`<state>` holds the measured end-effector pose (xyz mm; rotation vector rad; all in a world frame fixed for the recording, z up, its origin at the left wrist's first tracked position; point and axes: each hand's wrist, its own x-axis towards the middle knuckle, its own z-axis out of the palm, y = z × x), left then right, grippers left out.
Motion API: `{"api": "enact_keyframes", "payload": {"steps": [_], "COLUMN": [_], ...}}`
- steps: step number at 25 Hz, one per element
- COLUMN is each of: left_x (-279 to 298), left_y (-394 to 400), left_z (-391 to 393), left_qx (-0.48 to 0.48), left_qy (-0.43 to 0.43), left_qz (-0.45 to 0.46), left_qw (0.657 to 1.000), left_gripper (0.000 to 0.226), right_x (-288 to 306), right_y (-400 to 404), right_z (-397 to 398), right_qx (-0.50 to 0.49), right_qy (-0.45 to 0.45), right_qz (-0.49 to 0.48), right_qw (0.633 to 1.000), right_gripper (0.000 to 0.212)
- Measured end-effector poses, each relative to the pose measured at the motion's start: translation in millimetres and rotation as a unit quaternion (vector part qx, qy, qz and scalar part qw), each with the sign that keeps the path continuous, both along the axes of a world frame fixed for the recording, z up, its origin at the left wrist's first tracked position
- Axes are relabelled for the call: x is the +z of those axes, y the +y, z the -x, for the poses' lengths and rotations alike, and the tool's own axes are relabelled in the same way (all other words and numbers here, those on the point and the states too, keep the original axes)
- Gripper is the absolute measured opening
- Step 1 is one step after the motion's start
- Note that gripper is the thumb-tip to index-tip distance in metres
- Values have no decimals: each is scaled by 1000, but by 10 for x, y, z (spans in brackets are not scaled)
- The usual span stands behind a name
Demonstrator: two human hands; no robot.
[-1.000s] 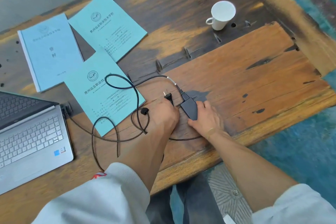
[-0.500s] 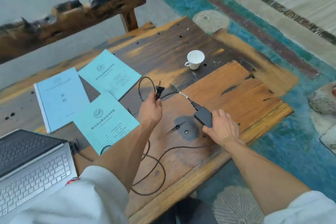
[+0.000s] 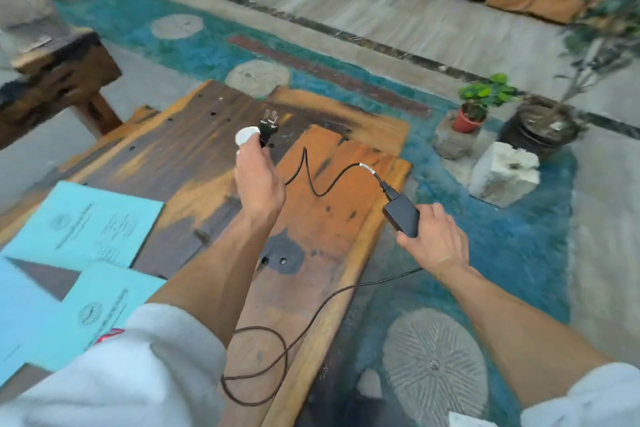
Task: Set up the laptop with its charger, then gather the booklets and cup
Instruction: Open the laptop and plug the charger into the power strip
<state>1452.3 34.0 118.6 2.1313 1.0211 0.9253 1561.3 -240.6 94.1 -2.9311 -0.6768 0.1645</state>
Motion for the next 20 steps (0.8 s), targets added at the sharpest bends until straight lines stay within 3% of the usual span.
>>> {"api": "enact_keyframes", "payload": {"steps": [5,10,15,20], "left_x": [89,232,276,186], "left_y": [-743,-1712,-2800,-3933], "left_z": [-485,-819,-864,-657], "left_qx": [-91,-171,-233,-231], "left_qy": [50,37,49,75], "left_qz": [-65,-76,-119,-119], "left_qw": [992,982,964,963], "left_gripper": [36,38,42,41], "right_x": [93,81,24,-62], "right_y": [-963,-2001,-3044,-4072], "right_z": [125,330,559,815], "right_qx": [-113,-199,-240,-239], "right_qy": [-2,3,5,23], "right_qz": [3,4,4,-8], "right_qw": [994,980,971,971], "right_gripper": [52,51,50,49]}}
